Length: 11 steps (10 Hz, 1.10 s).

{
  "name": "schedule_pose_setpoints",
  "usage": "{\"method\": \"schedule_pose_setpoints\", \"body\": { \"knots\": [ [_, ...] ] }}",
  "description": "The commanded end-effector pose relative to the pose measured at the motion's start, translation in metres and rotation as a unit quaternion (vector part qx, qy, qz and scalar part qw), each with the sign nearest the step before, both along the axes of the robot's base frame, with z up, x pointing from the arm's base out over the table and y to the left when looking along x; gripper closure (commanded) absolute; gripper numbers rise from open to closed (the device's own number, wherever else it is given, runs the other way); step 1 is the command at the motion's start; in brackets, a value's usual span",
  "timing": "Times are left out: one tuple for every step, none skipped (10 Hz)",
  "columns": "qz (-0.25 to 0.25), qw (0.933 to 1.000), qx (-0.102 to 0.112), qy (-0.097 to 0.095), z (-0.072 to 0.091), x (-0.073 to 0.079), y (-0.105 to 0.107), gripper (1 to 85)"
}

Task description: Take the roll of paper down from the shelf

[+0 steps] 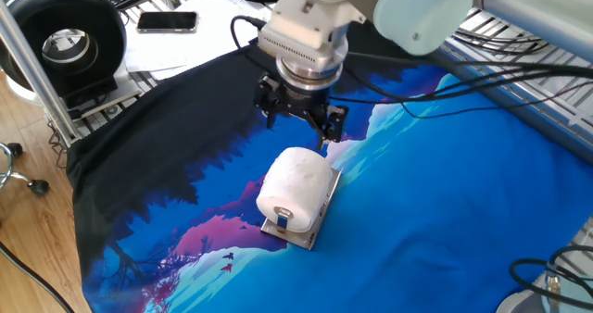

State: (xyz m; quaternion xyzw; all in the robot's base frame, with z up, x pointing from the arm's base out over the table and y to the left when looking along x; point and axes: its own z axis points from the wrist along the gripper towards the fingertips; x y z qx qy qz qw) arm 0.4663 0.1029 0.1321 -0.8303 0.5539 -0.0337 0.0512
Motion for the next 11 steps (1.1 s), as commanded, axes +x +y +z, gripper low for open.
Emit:
{"method": "schedule_pose_setpoints", "body": {
  "knots": [
    [-0.022,0.9997,0.001,-0.014,-0.003,0.007,-0.002,5.7],
    [-0.022,0.9996,-0.003,-0.020,-0.003,0.009,-0.004,5.7],
    [-0.020,0.9995,-0.006,-0.025,-0.003,0.012,-0.006,6.3],
    [-0.020,0.9994,-0.009,-0.027,-0.005,0.013,-0.007,6.7],
    [-0.015,0.9995,-0.006,-0.028,-0.006,0.013,-0.005,6.7],
    [-0.013,0.9995,-0.007,-0.028,-0.006,0.012,-0.005,6.7],
    [-0.014,0.9995,-0.012,-0.026,-0.006,0.011,-0.007,6.7],
    [-0.013,0.9996,-0.013,-0.023,-0.006,0.010,-0.008,6.7],
    [-0.019,0.9998,-0.007,-0.008,-0.007,0.002,-0.005,6.7],
    [-0.030,0.9995,-0.001,-0.005,-0.007,0.001,-0.003,7.3],
    [-0.005,0.9994,-0.031,0.018,-0.009,-0.011,-0.016,5.7]
  ]
}}
